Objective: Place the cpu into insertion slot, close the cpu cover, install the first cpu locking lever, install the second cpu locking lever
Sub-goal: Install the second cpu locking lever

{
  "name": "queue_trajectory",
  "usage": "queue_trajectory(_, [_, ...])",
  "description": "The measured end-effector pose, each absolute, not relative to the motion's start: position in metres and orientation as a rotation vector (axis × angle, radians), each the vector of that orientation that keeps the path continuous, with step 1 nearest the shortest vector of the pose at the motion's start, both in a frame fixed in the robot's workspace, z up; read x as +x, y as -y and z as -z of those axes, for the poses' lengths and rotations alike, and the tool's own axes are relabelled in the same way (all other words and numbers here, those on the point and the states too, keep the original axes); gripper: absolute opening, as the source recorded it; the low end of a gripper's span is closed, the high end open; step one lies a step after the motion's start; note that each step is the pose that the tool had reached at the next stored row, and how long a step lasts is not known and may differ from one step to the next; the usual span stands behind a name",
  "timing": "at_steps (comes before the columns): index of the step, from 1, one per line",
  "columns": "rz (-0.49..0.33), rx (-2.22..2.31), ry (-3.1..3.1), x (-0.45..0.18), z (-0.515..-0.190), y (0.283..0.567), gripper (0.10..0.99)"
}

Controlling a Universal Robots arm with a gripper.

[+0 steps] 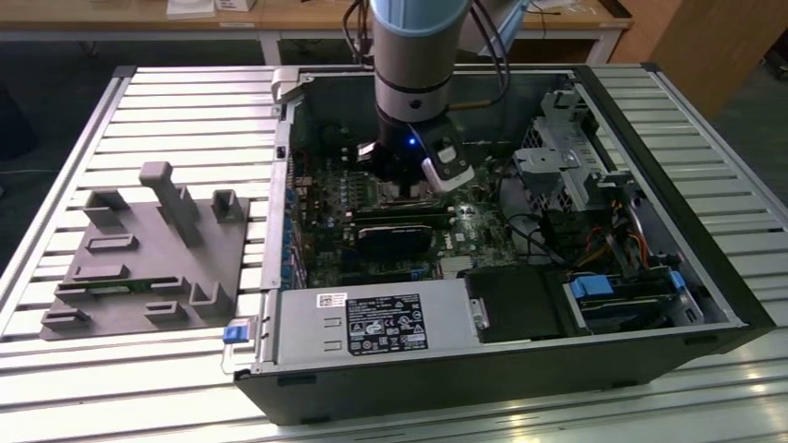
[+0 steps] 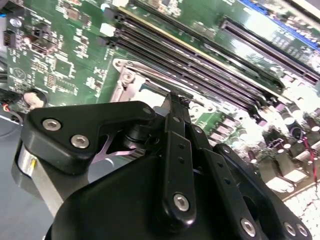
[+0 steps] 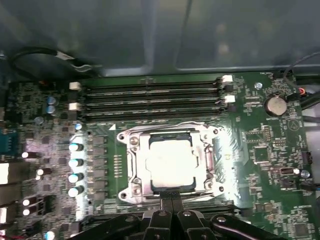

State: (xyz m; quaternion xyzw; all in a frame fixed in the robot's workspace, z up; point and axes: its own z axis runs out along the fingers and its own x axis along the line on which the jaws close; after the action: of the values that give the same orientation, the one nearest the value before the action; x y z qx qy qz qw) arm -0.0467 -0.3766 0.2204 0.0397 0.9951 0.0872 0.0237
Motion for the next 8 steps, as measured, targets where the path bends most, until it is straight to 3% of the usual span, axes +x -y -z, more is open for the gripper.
queue_trajectory(8, [-0.214,0.122,-3.088,-0.035,-0.219,0.367,0.106])
